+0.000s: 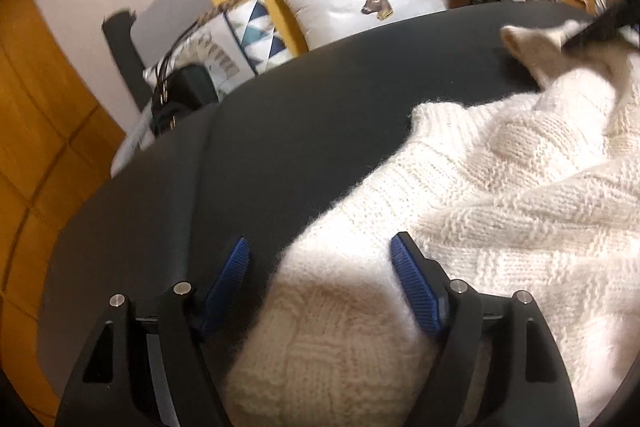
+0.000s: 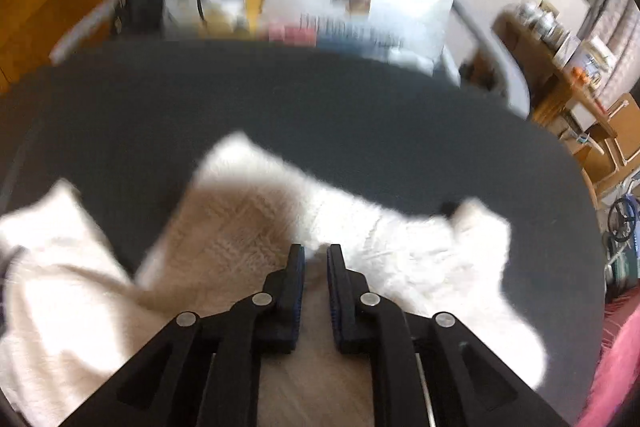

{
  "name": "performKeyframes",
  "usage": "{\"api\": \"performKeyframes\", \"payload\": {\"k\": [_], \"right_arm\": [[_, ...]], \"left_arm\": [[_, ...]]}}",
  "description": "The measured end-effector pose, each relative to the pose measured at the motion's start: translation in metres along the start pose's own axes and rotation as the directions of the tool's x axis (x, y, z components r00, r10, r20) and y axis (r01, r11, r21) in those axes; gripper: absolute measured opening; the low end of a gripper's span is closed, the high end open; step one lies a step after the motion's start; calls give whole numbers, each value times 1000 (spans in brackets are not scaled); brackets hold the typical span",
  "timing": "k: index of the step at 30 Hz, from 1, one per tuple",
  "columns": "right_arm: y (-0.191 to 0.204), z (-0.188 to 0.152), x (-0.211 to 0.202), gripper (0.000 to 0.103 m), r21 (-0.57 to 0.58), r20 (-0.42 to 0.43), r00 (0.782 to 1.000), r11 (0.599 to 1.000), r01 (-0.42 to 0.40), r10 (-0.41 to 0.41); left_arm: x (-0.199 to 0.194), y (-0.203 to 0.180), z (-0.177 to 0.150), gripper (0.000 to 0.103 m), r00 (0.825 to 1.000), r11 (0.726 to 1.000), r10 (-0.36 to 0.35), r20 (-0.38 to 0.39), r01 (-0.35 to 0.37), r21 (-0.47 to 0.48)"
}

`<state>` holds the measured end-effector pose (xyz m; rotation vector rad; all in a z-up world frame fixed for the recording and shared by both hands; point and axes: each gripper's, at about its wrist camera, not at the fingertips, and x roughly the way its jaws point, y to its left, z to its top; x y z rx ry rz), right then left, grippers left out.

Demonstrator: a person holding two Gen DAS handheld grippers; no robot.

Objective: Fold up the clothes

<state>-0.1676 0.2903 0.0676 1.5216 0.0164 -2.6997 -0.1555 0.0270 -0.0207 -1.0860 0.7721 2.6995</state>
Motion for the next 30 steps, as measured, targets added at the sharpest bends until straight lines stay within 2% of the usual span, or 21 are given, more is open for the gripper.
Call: {"api": "performKeyframes", "payload": {"k": [1, 2, 3, 4, 5, 7, 9, 12, 16, 17, 19, 21, 26, 28, 30], "right_arm": [[0, -3, -18, 19, 23, 43, 998, 999, -37, 36], [1, -6, -36, 30, 45, 87, 994, 996, -75, 71], [1, -9, -53, 30, 64, 131, 986, 991, -114, 105], [4, -16, -66, 31, 63, 140, 980, 987, -150, 140], [10, -28, -73, 31, 43, 115, 977, 982, -183, 177], [22, -53, -77, 31, -23, 48, 979, 980, -197, 198], [41, -81, -76, 31, -111, -4, 986, 980, -166, 166], [74, -118, -75, 31, -217, -25, 990, 966, -143, 141], [110, -133, -62, 31, -294, -19, 987, 942, -160, 161], [121, -136, -55, 35, -313, -18, 989, 939, -143, 144], [135, -135, -33, 40, -339, -21, 998, 939, -58, 54], [139, -133, -14, 48, -313, 1, 1000, 950, -4, 5], [136, -140, -6, 54, -120, 145, 989, 992, 27, -9], [137, -146, -8, 54, -102, 181, 983, 994, 38, -19], [139, -148, -11, 54, -106, 188, 982, 993, 46, -25]], "left_arm": [[4, -1, 3, 79, 1000, 1000, 12, 9, -12, 21], [8, -1, 6, 79, 1000, 999, 26, 17, -26, 40], [14, 1, 10, 79, 999, 998, 36, 16, -37, 46], [21, 4, 16, 80, 999, 998, 45, 10, -46, 44], [27, 6, 21, 82, 999, 998, 54, 4, -54, 42], [38, 12, 31, 83, 998, 998, 51, -24, -50, 30], [41, 21, 39, 83, 997, 1000, 0, -79, -1, -6], [25, 43, 33, 83, 991, 990, -84, -101, 71, -121], [-8, 71, 6, 83, 993, 966, -106, -50, 91, -242], [-16, 75, -3, 83, 992, 957, -122, -40, 106, -271], [-28, 77, -22, 83, 987, 935, -161, -29, 143, -323], [-40, 79, -40, 83, 980, 910, -199, -16, 179, -375], [-70, 80, -86, 83, 956, 832, -293, 26, 268, -485], [-76, 72, -95, 83, 949, 818, -311, 48, 293, -494], [-74, 63, -93, 83, 952, 828, -303, 52, 290, -481]]}}
